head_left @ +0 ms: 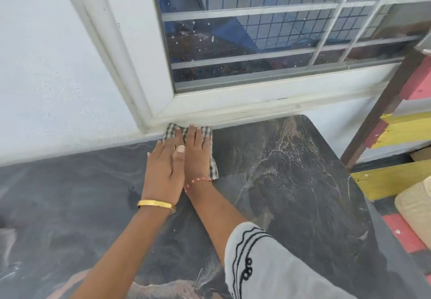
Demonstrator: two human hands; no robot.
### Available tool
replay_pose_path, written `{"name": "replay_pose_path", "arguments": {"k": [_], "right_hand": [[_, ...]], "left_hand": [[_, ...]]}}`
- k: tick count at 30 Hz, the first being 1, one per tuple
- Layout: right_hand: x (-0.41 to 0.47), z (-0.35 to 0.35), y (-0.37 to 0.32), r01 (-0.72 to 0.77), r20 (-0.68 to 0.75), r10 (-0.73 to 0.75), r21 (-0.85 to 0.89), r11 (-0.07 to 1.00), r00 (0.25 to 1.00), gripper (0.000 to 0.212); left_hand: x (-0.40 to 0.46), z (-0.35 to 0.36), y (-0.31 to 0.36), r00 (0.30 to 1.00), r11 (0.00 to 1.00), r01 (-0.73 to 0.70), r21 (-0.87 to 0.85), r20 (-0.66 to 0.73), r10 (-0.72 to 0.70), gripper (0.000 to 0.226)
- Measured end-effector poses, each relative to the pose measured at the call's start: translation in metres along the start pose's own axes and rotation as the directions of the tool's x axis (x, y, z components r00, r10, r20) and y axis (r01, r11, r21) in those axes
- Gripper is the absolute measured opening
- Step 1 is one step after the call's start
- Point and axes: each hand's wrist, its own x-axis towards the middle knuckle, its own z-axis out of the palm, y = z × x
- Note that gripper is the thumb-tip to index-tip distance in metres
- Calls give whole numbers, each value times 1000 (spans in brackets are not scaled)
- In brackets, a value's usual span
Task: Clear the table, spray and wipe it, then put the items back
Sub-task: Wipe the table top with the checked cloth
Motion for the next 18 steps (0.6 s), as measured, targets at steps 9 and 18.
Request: {"name": "replay_pose_path", "arguments": {"k": [9, 18], "right_hand": [[-41, 8, 33, 407, 15, -407, 12, 913, 913, 79], [-85, -14, 174, 139, -16, -141, -99, 985, 990, 84]], "left_hand": [[-30, -9, -3, 999, 989, 33, 144, 21, -36, 60], [-53, 40, 29, 987, 969, -28, 244, 163, -12, 65]]}}
